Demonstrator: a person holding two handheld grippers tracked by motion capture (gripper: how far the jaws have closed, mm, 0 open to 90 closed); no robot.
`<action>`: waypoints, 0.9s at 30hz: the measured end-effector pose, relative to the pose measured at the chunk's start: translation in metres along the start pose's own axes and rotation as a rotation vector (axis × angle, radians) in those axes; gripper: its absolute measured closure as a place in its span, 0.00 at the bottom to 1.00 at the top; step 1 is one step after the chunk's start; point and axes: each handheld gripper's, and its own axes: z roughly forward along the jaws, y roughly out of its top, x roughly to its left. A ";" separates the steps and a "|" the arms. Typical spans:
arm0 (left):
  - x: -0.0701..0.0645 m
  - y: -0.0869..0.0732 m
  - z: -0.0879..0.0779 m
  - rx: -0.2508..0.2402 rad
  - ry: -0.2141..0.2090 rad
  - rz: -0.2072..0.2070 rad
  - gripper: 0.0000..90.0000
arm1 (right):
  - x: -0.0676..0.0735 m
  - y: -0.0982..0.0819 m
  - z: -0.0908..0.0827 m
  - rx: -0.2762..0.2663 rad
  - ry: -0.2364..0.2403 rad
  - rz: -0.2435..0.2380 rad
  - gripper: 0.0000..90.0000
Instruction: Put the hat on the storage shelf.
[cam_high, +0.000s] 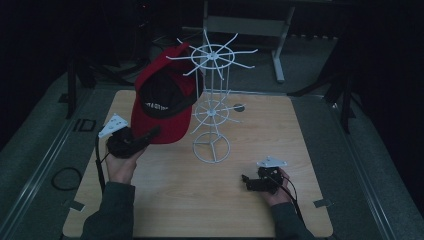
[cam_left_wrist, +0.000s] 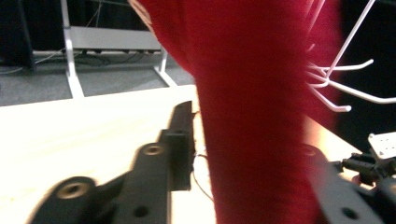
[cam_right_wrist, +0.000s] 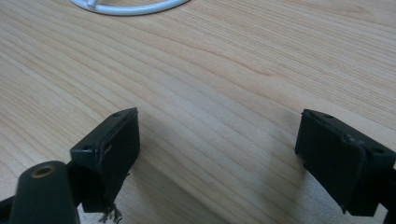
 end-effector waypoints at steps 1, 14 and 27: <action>0.000 0.000 -0.001 0.010 0.008 -0.001 0.67 | 0.000 0.000 0.000 0.001 -0.001 0.002 0.15; 0.009 -0.010 -0.013 0.035 0.068 -0.041 0.52 | 0.000 0.000 0.000 0.001 0.000 0.001 0.15; 0.013 -0.014 -0.020 0.030 0.133 -0.048 0.35 | 0.000 0.000 0.000 0.002 -0.001 0.001 0.15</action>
